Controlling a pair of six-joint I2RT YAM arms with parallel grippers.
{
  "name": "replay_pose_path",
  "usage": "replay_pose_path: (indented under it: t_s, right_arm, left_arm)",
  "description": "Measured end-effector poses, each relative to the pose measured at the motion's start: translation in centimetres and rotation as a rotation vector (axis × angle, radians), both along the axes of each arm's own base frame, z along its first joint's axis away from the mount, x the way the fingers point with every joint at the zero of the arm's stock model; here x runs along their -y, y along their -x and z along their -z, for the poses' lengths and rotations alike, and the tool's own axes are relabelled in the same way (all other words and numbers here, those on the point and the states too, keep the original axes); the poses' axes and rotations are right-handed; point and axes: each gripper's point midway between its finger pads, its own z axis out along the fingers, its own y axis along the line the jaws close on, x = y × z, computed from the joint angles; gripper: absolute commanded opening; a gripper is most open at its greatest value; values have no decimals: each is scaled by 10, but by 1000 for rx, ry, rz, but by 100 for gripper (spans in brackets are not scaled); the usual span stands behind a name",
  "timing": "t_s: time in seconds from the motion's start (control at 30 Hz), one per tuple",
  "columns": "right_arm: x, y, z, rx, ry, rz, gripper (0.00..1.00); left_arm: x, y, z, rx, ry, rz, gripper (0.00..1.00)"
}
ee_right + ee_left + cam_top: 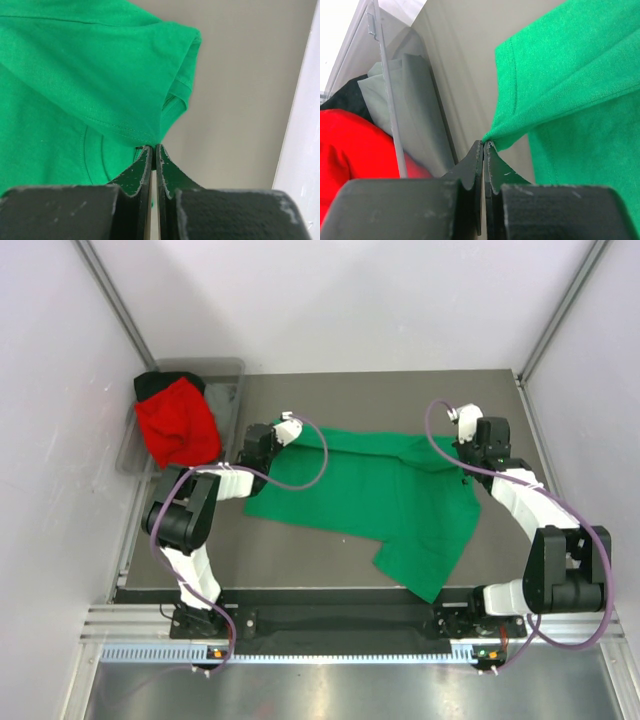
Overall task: Fold and stack the t-shirts
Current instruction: Fold the tshirt
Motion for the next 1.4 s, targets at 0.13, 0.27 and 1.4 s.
replay_pose_path:
  t_s: [0.13, 0.27, 1.4]
  right_arm:
    - [-1, 0, 0, 0, -3, -3, 0]
    - [-2, 0, 0, -1, -11, -5, 0]
    - [-39, 77, -67, 107, -12, -319, 38]
  left_arm:
    - [0, 1, 1, -5, -2, 0, 0]
    - [-1, 2, 2, -9, -1, -1, 0]
    - [-6, 66, -68, -69, 166, -28, 49]
